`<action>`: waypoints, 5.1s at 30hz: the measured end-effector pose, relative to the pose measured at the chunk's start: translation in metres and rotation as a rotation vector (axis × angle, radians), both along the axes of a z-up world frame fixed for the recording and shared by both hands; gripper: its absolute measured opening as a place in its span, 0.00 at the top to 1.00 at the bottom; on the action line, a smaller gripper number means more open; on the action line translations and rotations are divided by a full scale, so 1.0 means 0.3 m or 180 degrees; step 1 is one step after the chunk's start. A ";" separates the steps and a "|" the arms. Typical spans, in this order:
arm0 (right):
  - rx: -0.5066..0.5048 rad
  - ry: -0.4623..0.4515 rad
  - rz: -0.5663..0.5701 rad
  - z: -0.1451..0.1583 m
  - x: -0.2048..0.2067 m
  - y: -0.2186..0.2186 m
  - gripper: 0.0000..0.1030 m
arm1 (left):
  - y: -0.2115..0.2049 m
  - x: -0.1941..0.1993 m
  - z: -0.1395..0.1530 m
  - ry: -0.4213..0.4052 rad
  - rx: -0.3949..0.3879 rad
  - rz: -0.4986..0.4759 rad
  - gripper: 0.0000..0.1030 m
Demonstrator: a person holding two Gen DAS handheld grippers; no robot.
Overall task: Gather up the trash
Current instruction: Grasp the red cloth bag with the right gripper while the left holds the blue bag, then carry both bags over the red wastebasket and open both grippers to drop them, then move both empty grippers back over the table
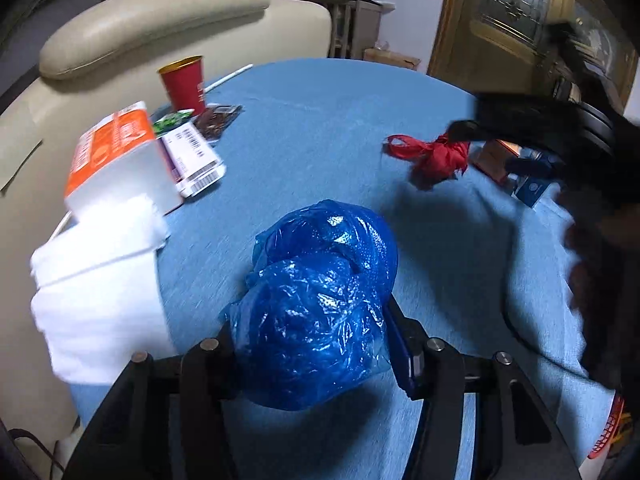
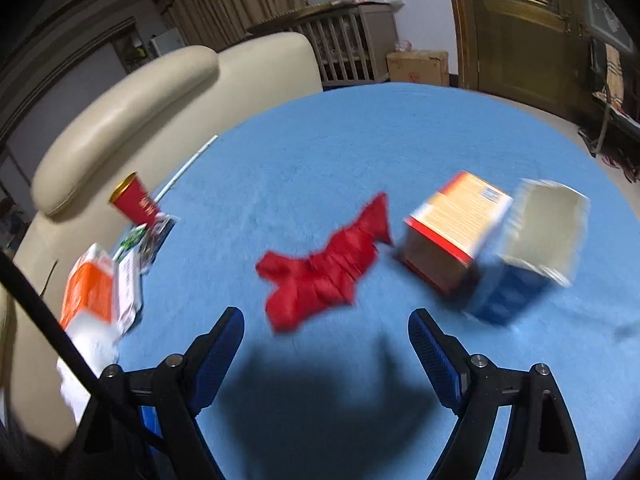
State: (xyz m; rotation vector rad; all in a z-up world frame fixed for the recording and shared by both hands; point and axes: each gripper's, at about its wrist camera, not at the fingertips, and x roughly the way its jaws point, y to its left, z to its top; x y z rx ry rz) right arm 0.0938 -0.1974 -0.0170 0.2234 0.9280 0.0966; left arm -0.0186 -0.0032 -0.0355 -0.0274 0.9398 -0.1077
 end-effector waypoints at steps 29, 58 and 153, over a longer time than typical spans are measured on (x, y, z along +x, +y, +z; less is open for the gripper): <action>-0.0499 0.0130 0.0125 0.030 -0.071 0.028 0.62 | -0.015 -0.046 0.035 -0.0140 -0.0007 -0.0018 0.48; 0.0119 -0.0278 -0.0365 0.101 -0.701 -0.380 0.62 | -0.337 -0.180 0.156 -0.0217 0.0294 -0.0370 0.51; 0.0068 -0.0213 -0.2123 0.083 -1.413 -1.255 0.21 | -1.266 -0.563 0.078 0.0186 0.0220 -0.2759 0.34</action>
